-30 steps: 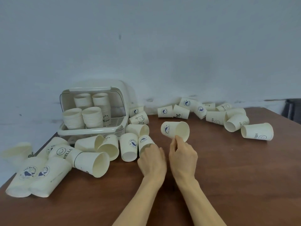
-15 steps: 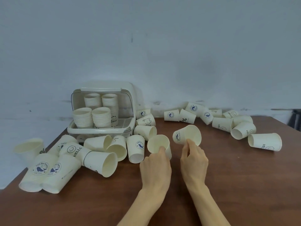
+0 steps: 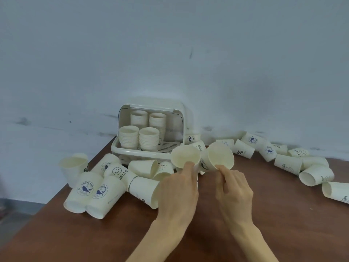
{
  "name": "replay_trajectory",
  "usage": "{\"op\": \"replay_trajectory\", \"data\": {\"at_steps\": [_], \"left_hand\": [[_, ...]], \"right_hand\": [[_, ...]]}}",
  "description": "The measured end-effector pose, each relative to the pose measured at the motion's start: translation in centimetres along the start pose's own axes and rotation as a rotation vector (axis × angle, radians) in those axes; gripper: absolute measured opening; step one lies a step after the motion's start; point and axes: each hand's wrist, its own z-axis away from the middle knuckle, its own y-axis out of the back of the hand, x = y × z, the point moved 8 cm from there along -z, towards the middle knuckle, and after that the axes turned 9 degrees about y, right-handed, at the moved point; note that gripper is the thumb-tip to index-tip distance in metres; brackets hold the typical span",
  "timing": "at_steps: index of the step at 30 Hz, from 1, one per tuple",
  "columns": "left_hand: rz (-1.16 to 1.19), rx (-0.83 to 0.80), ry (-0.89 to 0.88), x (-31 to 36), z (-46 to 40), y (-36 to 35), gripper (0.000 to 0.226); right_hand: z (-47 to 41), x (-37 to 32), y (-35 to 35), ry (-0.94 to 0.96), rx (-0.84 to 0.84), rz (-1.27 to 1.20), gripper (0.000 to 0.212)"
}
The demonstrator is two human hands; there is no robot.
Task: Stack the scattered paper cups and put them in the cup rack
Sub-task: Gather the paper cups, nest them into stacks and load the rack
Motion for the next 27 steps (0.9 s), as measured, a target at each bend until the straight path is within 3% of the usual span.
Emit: {"op": "replay_trajectory", "data": {"at_steps": [2,6,11,15,21,27], "left_hand": [[0.074,-0.012,0.022,-1.1,-0.7,0.9,0.014],[0.146,-0.008,0.137,-4.4,-2.3,1.9,0.025],[0.152,-0.008,0.204,-7.7,-4.0,2.2,0.026],[0.175,0.101,0.187,-9.8,-6.1,3.0,0.017],[0.168,0.24,0.214,-13.2,-10.4,4.3,0.02],[0.222,0.218,0.265,-15.9,-14.4,4.5,0.028]], "right_hand": [[-2.1,-1.2,-0.8,-0.005,0.038,-0.018,0.02],[-5.7,-3.2,-2.8,-0.03,0.064,-0.101,0.022],[-8.2,-4.5,-6.9,-0.117,-0.098,-0.212,0.024],[-9.3,-5.3,-10.9,-0.169,-0.251,-0.249,0.02],[-11.3,-6.0,-16.5,-0.264,-0.242,-0.291,0.019],[-12.0,-5.1,-22.0,-0.379,-0.316,-0.301,0.022]]}}
